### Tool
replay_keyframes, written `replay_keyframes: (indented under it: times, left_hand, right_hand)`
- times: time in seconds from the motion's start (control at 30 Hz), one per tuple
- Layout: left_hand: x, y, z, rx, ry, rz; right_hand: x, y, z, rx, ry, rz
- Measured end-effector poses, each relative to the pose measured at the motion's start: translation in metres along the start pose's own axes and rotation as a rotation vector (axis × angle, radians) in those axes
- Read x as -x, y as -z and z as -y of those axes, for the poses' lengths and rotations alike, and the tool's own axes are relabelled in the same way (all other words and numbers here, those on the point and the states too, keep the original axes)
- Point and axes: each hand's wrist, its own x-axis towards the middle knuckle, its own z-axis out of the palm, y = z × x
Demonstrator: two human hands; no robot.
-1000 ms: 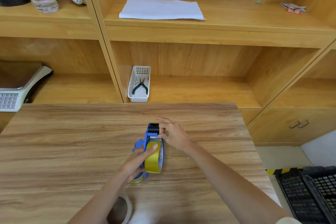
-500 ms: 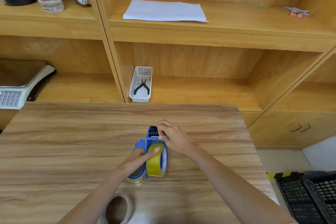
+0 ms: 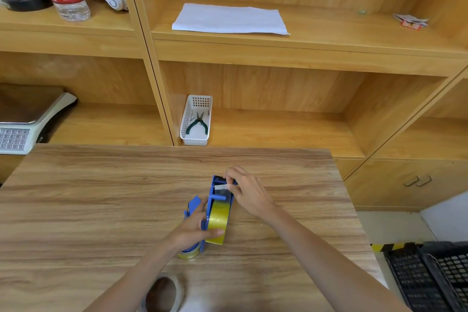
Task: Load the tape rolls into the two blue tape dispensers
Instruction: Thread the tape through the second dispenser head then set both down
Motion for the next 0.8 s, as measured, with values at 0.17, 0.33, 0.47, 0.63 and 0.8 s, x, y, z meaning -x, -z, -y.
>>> replay_keyframes:
  times: [0.17, 0.33, 0.47, 0.63, 0.8]
  left_hand:
    - [0.003, 0.002, -0.006, 0.178, 0.102, 0.001]
    - [-0.006, -0.007, -0.010, 0.196, 0.102, -0.149]
    - [-0.004, -0.011, -0.016, 0.153, 0.012, -0.170]
    - [-0.001, -0.009, -0.033, 0.045, -0.082, -0.235]
    - [0.007, -0.001, -0.037, -0.023, -0.199, -0.117]
  right_hand:
    - [0.001, 0.002, 0.006, 0.059, 0.035, 0.013]
    - [0.003, 0.011, 0.014, 0.079, 0.050, -0.002]
    - [0.004, 0.025, 0.016, 0.113, 0.060, -0.048]
    - [-0.001, 0.038, 0.018, 0.125, 0.104, -0.092]
    - [-0.007, 0.053, 0.021, 0.051, 0.090, -0.214]
